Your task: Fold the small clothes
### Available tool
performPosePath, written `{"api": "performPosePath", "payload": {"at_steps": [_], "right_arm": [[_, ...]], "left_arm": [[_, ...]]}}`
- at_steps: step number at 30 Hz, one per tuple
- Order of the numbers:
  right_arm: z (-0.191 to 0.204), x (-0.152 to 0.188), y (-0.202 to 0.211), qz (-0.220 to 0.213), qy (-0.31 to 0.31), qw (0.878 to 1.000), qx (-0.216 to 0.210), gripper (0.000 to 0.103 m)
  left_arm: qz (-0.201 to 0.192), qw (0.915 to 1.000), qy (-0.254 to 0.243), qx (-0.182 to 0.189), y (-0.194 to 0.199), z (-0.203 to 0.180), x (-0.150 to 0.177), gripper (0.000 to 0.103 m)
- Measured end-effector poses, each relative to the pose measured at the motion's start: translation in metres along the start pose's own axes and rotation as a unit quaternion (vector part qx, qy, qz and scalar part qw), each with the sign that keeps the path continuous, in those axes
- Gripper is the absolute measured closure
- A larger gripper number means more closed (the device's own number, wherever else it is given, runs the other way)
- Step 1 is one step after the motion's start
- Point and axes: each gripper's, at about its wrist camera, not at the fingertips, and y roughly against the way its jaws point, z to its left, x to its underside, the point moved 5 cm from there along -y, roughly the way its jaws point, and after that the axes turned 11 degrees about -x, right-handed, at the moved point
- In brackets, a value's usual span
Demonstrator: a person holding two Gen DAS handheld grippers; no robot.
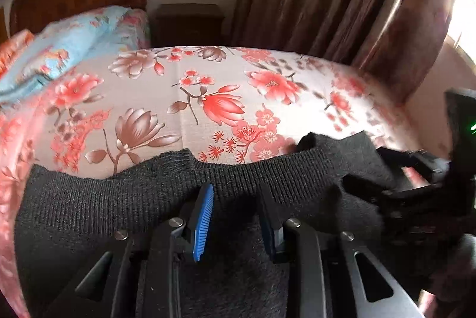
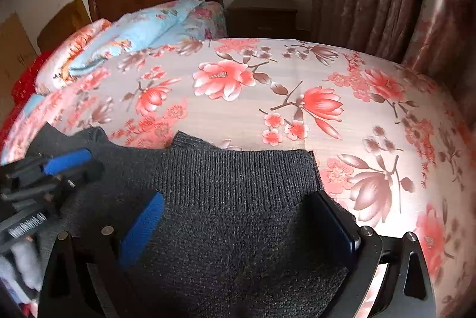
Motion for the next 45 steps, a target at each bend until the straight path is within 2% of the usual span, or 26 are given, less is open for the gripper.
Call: {"api": "performPosePath", "payload": {"at_steps": [1,2,3,4,5,6,7,9,11,15,16,21,24,26,28,30,31,32,33,35,38,40,42,44,45], "right_arm": [[0.001,0.000,-0.002,0.004,0.005,1.000,0.008,0.000],[0.002,0.001,-0.003,0.007,0.009,1.000,0.014,0.000],[0.003,0.001,-0.004,0.009,0.013,1.000,0.019,0.000],[0.003,0.001,-0.005,0.010,0.014,1.000,0.020,0.000],[0.002,0.001,-0.004,0.008,0.013,1.000,0.018,0.000],[0.002,0.001,-0.003,0.006,0.010,1.000,0.014,0.000],[0.001,0.001,-0.003,0.005,0.007,1.000,0.009,0.000],[0.001,0.001,-0.002,0.004,0.006,1.000,0.008,0.000],[0.003,0.001,-0.004,0.009,0.010,1.000,0.011,0.000],[0.004,0.000,-0.009,0.020,0.018,0.999,0.020,0.000],[0.004,0.000,-0.009,0.020,0.017,0.999,0.020,0.000],[0.002,-0.001,-0.001,0.003,0.010,1.000,0.008,0.000],[0.013,0.003,0.026,-0.041,0.017,0.998,0.037,0.000],[0.043,0.010,0.041,-0.060,0.044,0.997,0.011,0.000],[0.077,0.022,0.044,-0.060,0.089,0.994,-0.014,0.000],[0.107,0.039,0.031,-0.033,0.147,0.988,-0.015,0.000],[0.117,0.048,0.021,-0.017,0.173,0.985,-0.001,0.000],[0.120,0.055,0.015,-0.016,0.191,0.981,0.013,0.000],[0.118,0.055,0.018,-0.029,0.186,0.982,0.007,0.000],[0.103,0.057,0.019,-0.012,0.154,0.988,-0.015,0.000],[0.065,0.068,0.039,-0.016,0.118,0.993,0.001,0.000],[0.038,0.082,0.055,-0.027,0.105,0.994,0.023,0.000],[0.017,0.095,0.068,-0.049,0.100,0.993,0.023,0.000],[0.002,0.101,0.069,-0.051,0.073,0.996,0.014,0.000],[-0.005,0.103,0.068,-0.051,0.040,0.998,-0.010,0.000]], "left_arm": [[-0.005,1.0000,0.008,-0.002,0.003,0.010,0.000,0.073],[-0.013,0.9994,0.022,-0.023,0.006,0.023,0.000,0.073],[-0.020,0.9974,0.049,-0.048,0.009,0.045,0.001,0.073],[-0.025,0.9943,0.090,-0.051,0.012,0.069,0.003,0.073],[-0.027,0.9900,0.134,-0.034,0.014,0.088,0.006,0.074],[-0.032,0.9794,0.199,-0.003,0.019,0.112,0.010,0.074],[-0.039,0.9709,0.236,0.003,0.022,0.130,0.013,0.074],[-0.034,0.9663,0.253,-0.036,0.020,0.147,0.017,0.074],[-0.006,0.9678,0.249,-0.035,0.009,0.147,0.021,0.074],[-0.008,0.9770,0.190,-0.097,0.004,0.126,0.014,0.073],[-0.013,0.9779,0.182,-0.102,0.005,0.124,0.014,0.073],[-0.081,0.9772,0.176,-0.088,0.043,0.110,0.019,0.074],[-0.097,0.9833,0.140,-0.063,0.073,0.080,0.031,0.074],[-0.092,0.9896,0.091,-0.063,0.083,0.055,0.042,0.073],[-0.075,0.9930,0.043,-0.081,0.075,0.034,0.053,0.073],[-0.042,0.9947,0.033,-0.087,0.056,0.029,0.066,0.073],[-0.030,0.9950,0.039,-0.087,0.049,0.031,0.072,0.074],[-0.055,0.9947,0.043,-0.076,0.054,0.034,0.074,0.073],[-0.048,0.9954,0.044,-0.070,0.054,0.037,0.075,0.074],[-0.045,0.9963,0.033,-0.066,0.059,0.043,0.079,0.073],[-0.047,0.9953,0.041,-0.074,0.075,0.059,0.093,0.073],[-0.055,0.9954,0.060,-0.051,0.079,0.070,0.102,0.074],[-0.080,0.9941,0.072,-0.018,0.081,0.080,0.110,0.074],[-0.088,0.9939,0.061,-0.027,0.078,0.077,0.110,0.074],[-0.085,0.9942,0.052,-0.041,0.077,0.073,0.108,0.074]]}}
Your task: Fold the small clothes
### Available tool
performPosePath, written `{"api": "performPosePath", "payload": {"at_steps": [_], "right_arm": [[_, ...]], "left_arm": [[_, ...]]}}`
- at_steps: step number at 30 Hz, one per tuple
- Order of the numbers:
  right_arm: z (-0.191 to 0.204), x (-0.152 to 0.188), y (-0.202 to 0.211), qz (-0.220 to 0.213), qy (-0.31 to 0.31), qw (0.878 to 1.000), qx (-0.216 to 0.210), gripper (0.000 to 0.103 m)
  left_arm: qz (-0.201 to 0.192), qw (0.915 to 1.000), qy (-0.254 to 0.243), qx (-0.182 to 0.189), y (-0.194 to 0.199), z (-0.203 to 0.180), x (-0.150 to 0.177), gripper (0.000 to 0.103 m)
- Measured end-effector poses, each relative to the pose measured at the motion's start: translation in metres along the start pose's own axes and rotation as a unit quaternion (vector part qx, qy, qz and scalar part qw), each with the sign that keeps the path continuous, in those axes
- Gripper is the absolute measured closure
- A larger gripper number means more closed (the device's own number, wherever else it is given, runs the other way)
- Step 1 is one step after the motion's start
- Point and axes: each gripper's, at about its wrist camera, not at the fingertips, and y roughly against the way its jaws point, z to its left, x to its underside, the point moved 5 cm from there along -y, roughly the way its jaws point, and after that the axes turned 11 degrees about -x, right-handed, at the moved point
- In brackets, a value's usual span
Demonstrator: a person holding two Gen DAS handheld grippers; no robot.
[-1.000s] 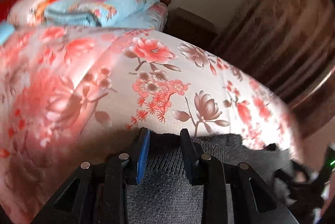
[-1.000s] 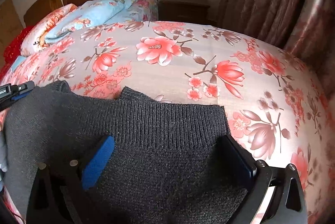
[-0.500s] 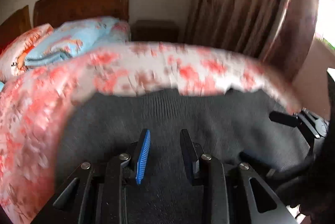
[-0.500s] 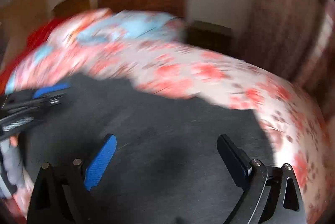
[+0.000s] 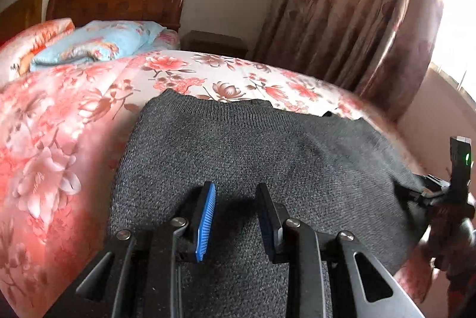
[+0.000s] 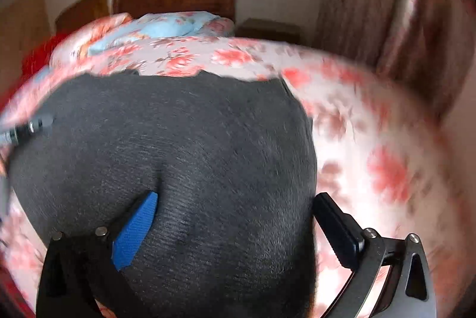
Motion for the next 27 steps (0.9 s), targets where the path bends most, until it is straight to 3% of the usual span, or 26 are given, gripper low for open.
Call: {"api": "performPosePath", "payload": {"at_steps": [2,3,6,7,9,12,14,17,21,24,27], "right_arm": [[-0.009,0.000,-0.004,0.003,-0.051,0.998,-0.021,0.000],[-0.007,-0.001,-0.003,0.003,-0.049,0.999,-0.009,0.000],[0.020,-0.012,0.011,-0.011,0.017,0.998,0.054,0.000],[0.038,-0.017,0.022,-0.032,0.047,0.997,0.058,0.000],[0.062,-0.020,0.033,-0.051,0.071,0.996,0.027,0.000],[0.102,-0.011,0.015,-0.025,0.118,0.993,-0.012,0.000],[0.113,0.003,-0.008,0.012,0.143,0.990,0.005,0.000],[0.089,0.004,-0.001,-0.004,0.114,0.993,0.013,0.000],[0.017,-0.005,0.033,-0.043,0.017,0.996,0.073,0.000],[-0.029,-0.002,0.051,-0.037,-0.061,0.990,0.125,0.000],[-0.015,-0.011,0.064,-0.072,-0.053,0.992,0.091,0.000]], "left_arm": [[0.010,0.9993,-0.017,-0.031,0.000,-0.009,-0.003,0.074],[0.022,0.9987,-0.014,-0.043,0.002,-0.012,-0.004,0.074],[0.018,0.9994,0.015,-0.025,0.023,-0.021,-0.008,0.074],[0.007,0.9998,0.011,-0.012,0.031,-0.030,-0.007,0.074],[0.000,0.9997,-0.022,-0.014,0.036,-0.048,-0.002,0.073],[0.013,0.9972,-0.063,-0.038,0.020,-0.065,0.013,0.073],[-0.004,0.9970,-0.069,-0.036,0.022,-0.065,0.016,0.073],[-0.008,0.9969,-0.076,-0.019,0.025,-0.060,0.017,0.073],[-0.016,0.9980,-0.061,0.001,0.023,-0.053,0.018,0.073],[-0.020,0.9976,-0.066,-0.005,0.023,-0.057,0.019,0.071],[-0.021,0.9971,-0.072,-0.011,0.023,-0.060,0.018,0.069]]}}
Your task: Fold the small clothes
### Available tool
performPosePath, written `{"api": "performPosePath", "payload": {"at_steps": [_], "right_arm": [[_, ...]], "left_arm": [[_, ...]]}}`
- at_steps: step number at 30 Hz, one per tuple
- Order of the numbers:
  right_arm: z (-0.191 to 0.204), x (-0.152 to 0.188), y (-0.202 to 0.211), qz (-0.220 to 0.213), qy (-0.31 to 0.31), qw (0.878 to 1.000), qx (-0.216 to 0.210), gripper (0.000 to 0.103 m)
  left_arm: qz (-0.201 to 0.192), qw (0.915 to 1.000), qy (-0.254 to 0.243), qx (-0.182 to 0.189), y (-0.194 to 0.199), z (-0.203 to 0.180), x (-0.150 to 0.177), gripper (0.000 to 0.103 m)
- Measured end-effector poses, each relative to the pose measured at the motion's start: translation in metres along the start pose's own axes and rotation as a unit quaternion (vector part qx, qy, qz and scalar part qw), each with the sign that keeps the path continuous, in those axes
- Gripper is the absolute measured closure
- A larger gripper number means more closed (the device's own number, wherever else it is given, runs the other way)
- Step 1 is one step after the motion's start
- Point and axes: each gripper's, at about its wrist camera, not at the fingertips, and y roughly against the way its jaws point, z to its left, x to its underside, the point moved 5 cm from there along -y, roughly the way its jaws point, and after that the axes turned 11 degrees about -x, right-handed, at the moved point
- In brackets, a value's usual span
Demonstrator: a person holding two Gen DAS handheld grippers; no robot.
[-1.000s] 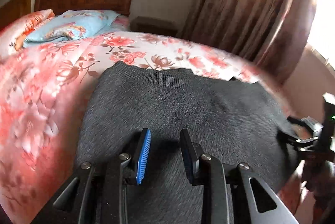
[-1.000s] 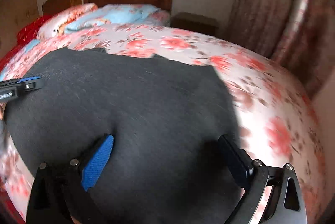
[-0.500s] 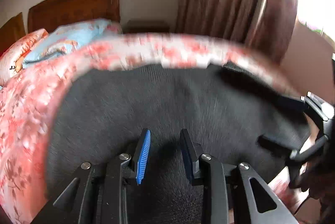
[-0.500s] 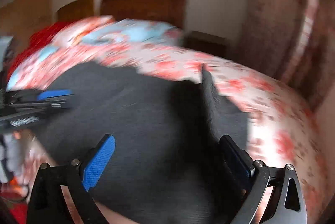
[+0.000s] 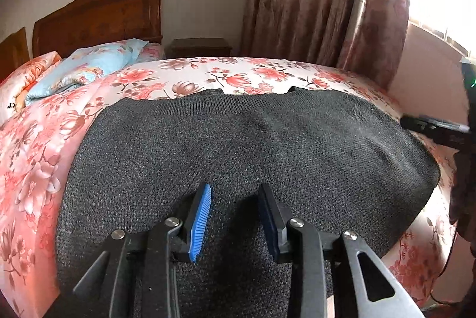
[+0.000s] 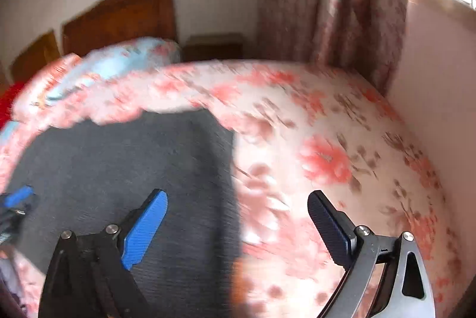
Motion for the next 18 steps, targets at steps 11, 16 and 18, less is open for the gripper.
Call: {"api": "performPosePath", "payload": {"at_steps": [11,16,18], "right_arm": [[0.039,0.002,-0.063,0.076,0.072,0.994,-0.039,0.000],[-0.007,0.003,-0.039,0.063,0.007,0.998,0.022,0.000],[0.011,-0.002,-0.015,0.027,0.030,0.999,0.012,0.000]], "left_arm": [[-0.001,1.0000,-0.006,0.005,0.002,0.001,0.002,0.069],[-0.001,1.0000,-0.005,0.006,0.001,0.000,0.001,0.068],[-0.001,1.0000,-0.006,0.005,0.001,0.000,0.001,0.068]]}}
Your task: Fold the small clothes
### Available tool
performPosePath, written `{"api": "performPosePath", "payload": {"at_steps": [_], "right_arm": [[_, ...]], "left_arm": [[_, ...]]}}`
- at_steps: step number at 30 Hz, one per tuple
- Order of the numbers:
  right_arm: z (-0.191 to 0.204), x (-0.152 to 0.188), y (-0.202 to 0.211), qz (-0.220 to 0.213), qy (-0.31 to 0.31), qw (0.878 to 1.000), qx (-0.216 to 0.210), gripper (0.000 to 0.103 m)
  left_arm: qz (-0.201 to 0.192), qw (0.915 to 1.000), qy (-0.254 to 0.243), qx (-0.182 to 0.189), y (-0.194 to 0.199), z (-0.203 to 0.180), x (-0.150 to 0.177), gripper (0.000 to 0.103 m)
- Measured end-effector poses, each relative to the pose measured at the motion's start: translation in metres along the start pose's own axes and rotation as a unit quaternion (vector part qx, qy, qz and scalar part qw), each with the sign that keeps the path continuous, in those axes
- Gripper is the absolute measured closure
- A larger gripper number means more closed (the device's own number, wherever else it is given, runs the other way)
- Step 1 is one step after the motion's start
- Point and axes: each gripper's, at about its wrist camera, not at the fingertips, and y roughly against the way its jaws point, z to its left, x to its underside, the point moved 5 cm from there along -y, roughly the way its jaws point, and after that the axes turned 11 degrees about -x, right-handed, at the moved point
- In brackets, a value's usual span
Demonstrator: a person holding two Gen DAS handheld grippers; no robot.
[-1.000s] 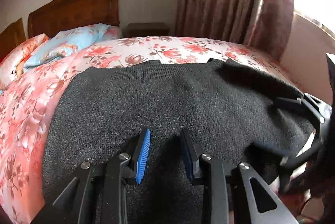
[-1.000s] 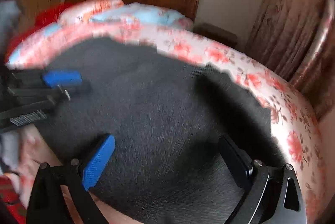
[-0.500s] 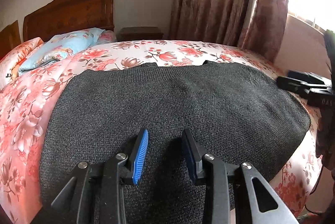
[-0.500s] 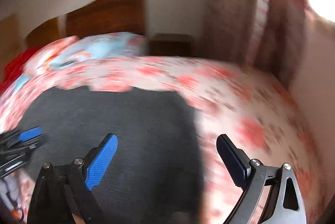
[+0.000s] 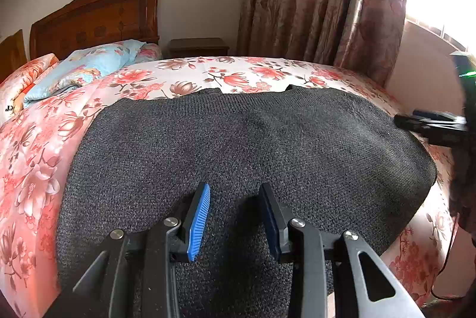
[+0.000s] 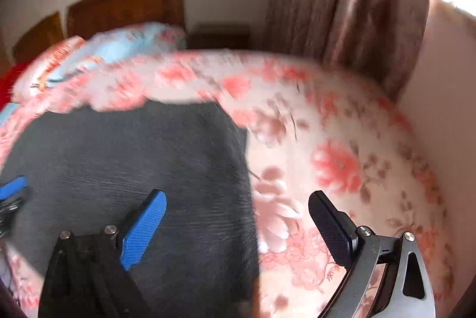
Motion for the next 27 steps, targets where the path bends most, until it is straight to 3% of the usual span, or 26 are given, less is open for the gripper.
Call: {"api": "performPosePath", "payload": {"at_steps": [4,9,13,18,22,25,27], "right_arm": [[0.079,-0.006,0.025,-0.065,0.096,0.991,-0.067,0.000],[0.137,0.018,-0.011,0.000,0.159,0.980,-0.117,0.000],[0.121,0.031,-0.030,0.032,0.127,0.984,-0.119,0.000],[0.074,0.035,-0.024,0.026,0.085,0.991,-0.098,0.000],[0.076,0.036,-0.013,0.017,0.087,0.993,-0.079,0.000],[0.101,0.030,0.000,-0.012,0.076,0.987,-0.142,0.000],[0.117,0.034,0.001,-0.009,0.102,0.983,-0.151,0.000]], "left_arm": [[0.000,1.0000,-0.001,-0.002,0.001,0.000,0.001,0.068],[0.000,1.0000,0.001,-0.001,0.002,0.001,0.001,0.068],[0.000,1.0000,0.005,0.003,0.002,0.002,0.001,0.068],[0.001,0.9999,0.008,0.007,0.002,0.003,0.001,0.068],[0.000,1.0000,0.003,0.002,0.002,0.002,0.000,0.068],[-0.002,1.0000,0.005,-0.006,0.005,0.001,0.002,0.068],[-0.001,0.9999,0.011,-0.011,0.011,0.003,0.005,0.068]]}}
